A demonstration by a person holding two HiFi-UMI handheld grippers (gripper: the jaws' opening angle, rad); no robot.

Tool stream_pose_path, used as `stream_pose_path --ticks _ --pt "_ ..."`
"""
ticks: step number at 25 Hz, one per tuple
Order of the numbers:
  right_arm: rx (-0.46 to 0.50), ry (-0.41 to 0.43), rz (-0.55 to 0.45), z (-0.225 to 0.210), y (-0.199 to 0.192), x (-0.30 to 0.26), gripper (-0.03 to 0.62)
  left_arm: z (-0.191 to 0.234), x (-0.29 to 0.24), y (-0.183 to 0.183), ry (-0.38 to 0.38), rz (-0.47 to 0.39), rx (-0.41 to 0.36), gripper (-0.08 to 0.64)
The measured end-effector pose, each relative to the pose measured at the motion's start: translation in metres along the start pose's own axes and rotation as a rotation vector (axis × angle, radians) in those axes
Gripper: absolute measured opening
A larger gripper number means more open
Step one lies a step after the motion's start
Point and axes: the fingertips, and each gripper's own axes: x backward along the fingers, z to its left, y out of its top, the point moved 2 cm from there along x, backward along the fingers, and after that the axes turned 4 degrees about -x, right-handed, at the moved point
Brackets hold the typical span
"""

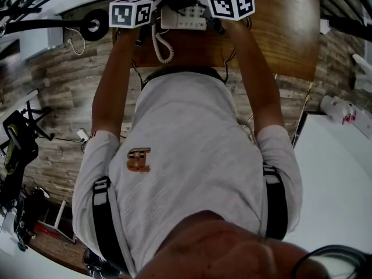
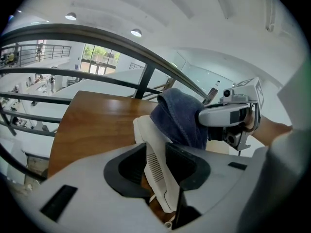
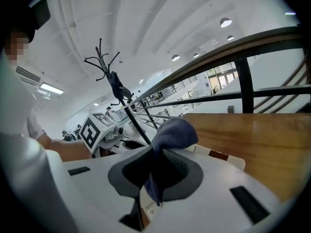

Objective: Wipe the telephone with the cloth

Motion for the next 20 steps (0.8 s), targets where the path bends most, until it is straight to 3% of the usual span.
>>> stream_pose_path --ticks 8,20 --pt "-0.036 -0.079 0.055 -0.023 -0.01 -0.02 0.06 0.003 -0.006 -0.003 -0.031 0.004 0.012 0.129" --pt "-0.089 -0.359 0.077 -0.07 -0.025 -0.004 0.06 0.004 -0.007 -0.002 -0.03 -0.012 0.027 0.138"
